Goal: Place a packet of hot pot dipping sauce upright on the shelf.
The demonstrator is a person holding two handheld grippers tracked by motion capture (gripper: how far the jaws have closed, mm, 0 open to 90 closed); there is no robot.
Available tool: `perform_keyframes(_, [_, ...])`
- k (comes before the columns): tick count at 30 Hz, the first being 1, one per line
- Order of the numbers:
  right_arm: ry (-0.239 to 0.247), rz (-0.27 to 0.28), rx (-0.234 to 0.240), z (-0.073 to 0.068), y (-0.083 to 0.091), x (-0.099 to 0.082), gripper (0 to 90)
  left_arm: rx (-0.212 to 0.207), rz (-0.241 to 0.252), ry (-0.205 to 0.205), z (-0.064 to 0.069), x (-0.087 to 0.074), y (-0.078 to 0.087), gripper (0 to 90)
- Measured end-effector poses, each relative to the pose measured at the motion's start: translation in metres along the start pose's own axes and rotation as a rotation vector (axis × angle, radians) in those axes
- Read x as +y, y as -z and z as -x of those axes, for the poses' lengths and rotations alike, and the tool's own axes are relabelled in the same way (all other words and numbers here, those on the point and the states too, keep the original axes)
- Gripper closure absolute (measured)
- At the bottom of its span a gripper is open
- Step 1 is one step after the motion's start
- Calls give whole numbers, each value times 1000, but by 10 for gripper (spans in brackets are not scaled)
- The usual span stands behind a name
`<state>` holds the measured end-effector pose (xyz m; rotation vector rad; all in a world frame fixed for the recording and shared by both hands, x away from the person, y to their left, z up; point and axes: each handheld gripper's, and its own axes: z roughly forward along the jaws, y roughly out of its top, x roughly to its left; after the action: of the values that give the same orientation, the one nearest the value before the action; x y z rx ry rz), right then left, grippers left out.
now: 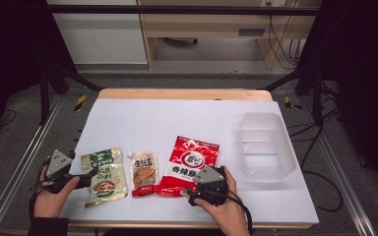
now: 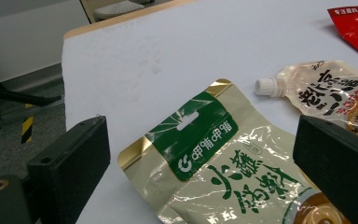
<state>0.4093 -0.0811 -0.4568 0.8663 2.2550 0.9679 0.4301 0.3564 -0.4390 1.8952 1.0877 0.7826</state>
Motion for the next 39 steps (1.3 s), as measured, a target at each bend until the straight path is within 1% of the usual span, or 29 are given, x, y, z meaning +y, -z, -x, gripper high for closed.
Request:
perform_keyframes(3, [-3,-7,-3,2,0,-1,89,0,1,6,-3,0,0,38])
perform_keyframes(6, [-2,-11,-4,2,-1,-1,90,4,2,12,-10,-2,0,35])
perform_keyframes(8, [0,-13,-7,2,-1,-1,91,20,9,31,-16,-4,1,30])
perform_keyframes(10, [1,-17,-8,2,-1,-1,91,25,10,43,-22,-6,3,30])
perform_keyframes(11, [8,-24,-15,2,-1,-1,93,25,-3,50,-28,-9,2,31])
perform_keyframes(12, [8,-25,-15,3,-1,-2,93,25,-3,50,-28,-9,2,31])
perform_keyframes(13, [12,-29,-16,3,-1,-2,94,18,-23,56,-32,-12,0,31])
perform_keyframes(15, [7,-32,-18,4,-2,-2,95,14,-32,60,-33,-13,-1,35])
perform_keyframes(16, [4,-33,-20,4,-2,-2,97,4,-55,57,-35,-15,-4,36])
perform_keyframes(17, [4,-34,-19,5,-2,-3,97,4,-55,57,-35,-15,-4,36])
perform_keyframes(18, [4,-34,-19,5,-2,-3,97,8,-69,54,-36,-16,-6,36])
perform_keyframes(19, [5,-37,-21,5,-2,-3,98,9,-78,60,-37,-17,-9,37])
perform_keyframes(20, [4,-36,-21,4,-2,-3,101,2,-84,64,-38,-18,-10,43])
perform_keyframes(21, [3,-35,-21,4,-2,-3,101,-15,-95,67,-40,-19,-14,49])
perform_keyframes(22, [3,-36,-22,4,-2,-3,102,-18,-100,72,-40,-19,-15,54])
perform_keyframes(23, [1,-35,-21,4,-2,-3,102,-26,-117,65,-42,-19,-19,62])
perform_keyframes(25, [1,-35,-18,4,-3,-3,104,-42,-123,73,-42,-20,-22,70])
perform_keyframes(26, [1,-34,-18,4,-3,-3,104,-42,-123,73,-42,-20,-22,76])
perform_keyframes(29, [2,-31,-13,4,-3,-2,107,-62,-155,62,-40,-20,-28,85])
perform_keyframes(32, [1,-30,-11,3,-3,-2,111,-83,-174,55,-37,-20,-34,91])
perform_keyframes(34, [1,-31,-11,3,-3,-2,112,-95,-195,39,-35,-19,-38,103])
perform_keyframes(35, [1,-31,-9,3,-3,-2,112,-98,-196,43,-34,-19,-39,104])
perform_keyframes(37, [0,-30,-8,3,-4,-2,113,-116,-210,39,-32,-19,-42,122])
perform_keyframes(38, [-1,-30,-8,3,-4,-2,113,-116,-210,39,-32,-19,-42,130])
perform_keyframes(39, [-1,-31,-8,3,-3,-2,113,-127,-217,35,-31,-19,-42,137])
